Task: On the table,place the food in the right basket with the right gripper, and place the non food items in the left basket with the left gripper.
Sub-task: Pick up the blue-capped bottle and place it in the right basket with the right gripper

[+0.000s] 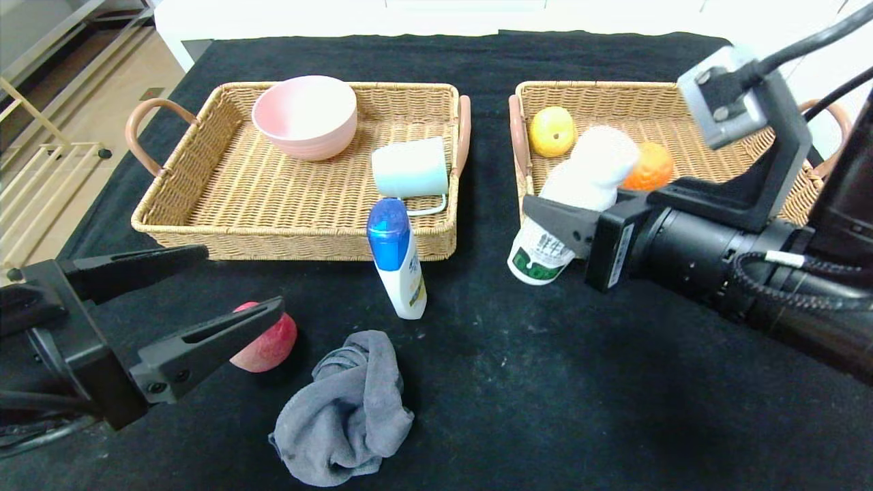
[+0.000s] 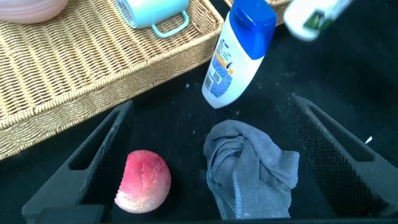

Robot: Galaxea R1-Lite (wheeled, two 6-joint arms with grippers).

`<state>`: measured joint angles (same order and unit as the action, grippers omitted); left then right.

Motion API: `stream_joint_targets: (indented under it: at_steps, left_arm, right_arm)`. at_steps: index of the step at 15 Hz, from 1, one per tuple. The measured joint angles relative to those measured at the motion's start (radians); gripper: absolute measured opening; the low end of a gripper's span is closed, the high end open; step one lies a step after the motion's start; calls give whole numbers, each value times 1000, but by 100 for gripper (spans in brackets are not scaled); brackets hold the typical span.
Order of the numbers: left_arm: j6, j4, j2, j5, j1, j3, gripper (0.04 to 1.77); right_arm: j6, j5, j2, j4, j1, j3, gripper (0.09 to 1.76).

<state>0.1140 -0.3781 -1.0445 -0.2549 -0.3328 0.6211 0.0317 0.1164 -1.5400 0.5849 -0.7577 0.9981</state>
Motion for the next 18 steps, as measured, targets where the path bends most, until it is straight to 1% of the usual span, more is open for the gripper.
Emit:
stream_joint_targets:
  at_steps: [3, 5, 8, 15, 18]
  left_arm:
    - [0, 0, 0, 0, 0, 0, 176]
    - [0, 0, 0, 0, 0, 1, 176]
    - [0, 0, 0, 0, 0, 1, 176]
    - [0, 0, 0, 0, 0, 1, 176]
    - [0, 0, 0, 0, -1, 1, 176]
  right_arm:
    - [-3, -5, 7, -65, 79, 101, 102]
    - [-10, -8, -4, -79, 140, 157, 102]
    - [-32, -3, -36, -75, 196, 205, 102]
    - [-43, 4, -165, -32, 258, 328, 102]
    - [-45, 25, -229, -27, 273, 384, 102]
